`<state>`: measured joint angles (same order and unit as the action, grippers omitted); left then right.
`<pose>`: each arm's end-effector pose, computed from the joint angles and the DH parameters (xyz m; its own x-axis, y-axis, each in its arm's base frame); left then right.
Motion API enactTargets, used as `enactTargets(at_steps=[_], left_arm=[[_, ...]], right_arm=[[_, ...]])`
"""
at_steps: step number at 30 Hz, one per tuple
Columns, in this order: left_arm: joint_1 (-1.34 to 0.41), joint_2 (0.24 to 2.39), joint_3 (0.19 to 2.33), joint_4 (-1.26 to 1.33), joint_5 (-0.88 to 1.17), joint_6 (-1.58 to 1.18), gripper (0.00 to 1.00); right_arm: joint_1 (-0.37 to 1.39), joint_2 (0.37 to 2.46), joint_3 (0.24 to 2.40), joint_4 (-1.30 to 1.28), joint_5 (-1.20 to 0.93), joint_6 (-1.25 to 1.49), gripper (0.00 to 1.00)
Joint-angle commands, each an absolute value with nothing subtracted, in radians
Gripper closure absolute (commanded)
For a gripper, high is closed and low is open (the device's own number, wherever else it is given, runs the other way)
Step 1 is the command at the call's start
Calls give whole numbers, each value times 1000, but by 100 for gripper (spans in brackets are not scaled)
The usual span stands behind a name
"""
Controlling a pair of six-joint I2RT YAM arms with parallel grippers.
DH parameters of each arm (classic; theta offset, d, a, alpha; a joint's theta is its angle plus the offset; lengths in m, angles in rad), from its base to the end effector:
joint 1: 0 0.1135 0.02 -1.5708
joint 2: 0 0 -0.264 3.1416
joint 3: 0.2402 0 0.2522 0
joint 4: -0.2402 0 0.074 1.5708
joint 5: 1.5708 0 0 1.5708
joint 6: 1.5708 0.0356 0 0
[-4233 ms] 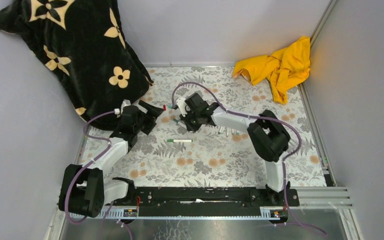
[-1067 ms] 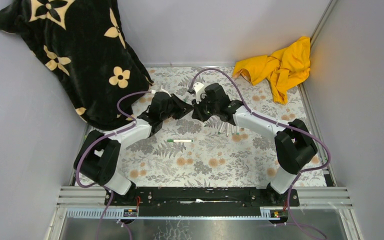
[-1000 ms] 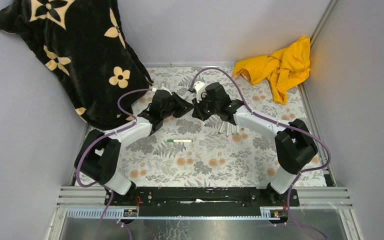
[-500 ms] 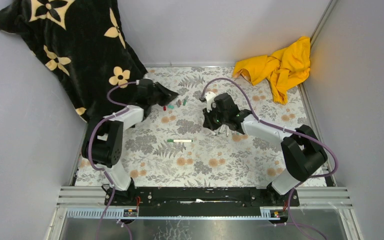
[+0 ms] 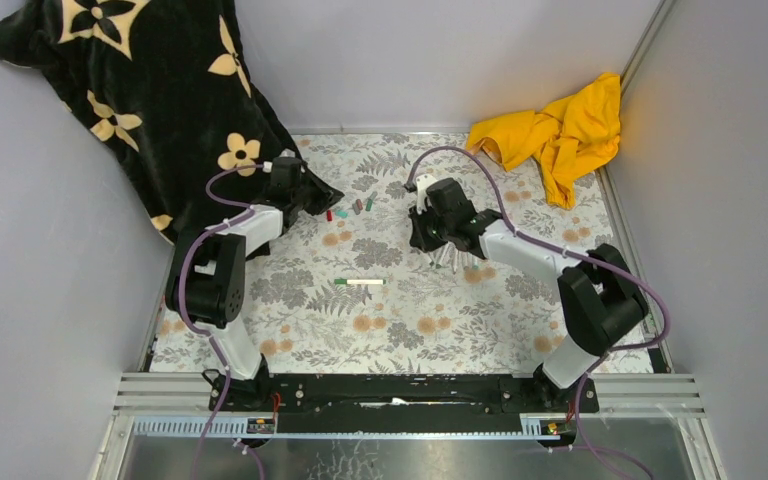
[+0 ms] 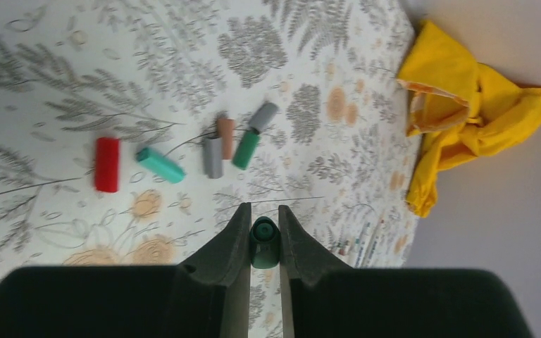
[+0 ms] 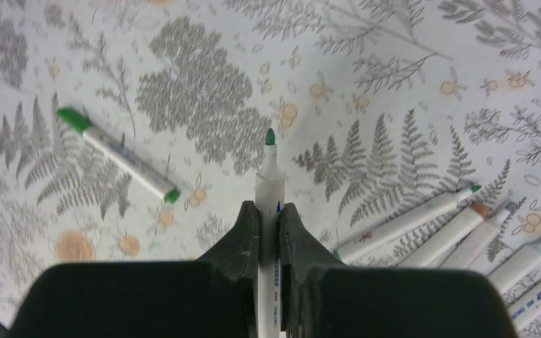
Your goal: Open the pen caps
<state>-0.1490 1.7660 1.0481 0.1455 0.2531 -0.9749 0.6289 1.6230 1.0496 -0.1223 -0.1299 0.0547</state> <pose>0.3807 -0.0662 0.1978 -0.5919 -0.7214 -0.3595 -0.2458 0.5864 -0.7718 0.2852 0.2131 0.2246 -0.5538 -0.3358 -0.7619 -0.6344 0.7629 0.1249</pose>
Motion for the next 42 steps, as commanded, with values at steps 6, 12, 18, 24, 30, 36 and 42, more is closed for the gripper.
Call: enactTargets(at_steps=[6, 12, 18, 24, 30, 36, 42], left_arm=[[-147, 1798, 987, 69, 166, -945, 71], [-147, 1820, 977, 91, 166, -958, 49], [-147, 1818, 968, 108, 171, -969, 44], [-147, 1750, 920, 142, 173, -996, 43], [-148, 1662, 866, 161, 183, -1005, 43], [-149, 1582, 815, 177, 191, -1017, 41], [-149, 1508, 786, 180, 205, -1025, 38]], right_arm=[[619, 1799, 1203, -108, 76, 242, 100], [613, 1857, 1216, -100, 148, 283, 100], [588, 1891, 1211, -100, 175, 329, 95], [579, 1921, 1203, -92, 217, 367, 77], [573, 1936, 1189, -86, 248, 397, 71], [573, 1912, 1160, -79, 280, 403, 66], [576, 1804, 1120, -16, 305, 315, 64]])
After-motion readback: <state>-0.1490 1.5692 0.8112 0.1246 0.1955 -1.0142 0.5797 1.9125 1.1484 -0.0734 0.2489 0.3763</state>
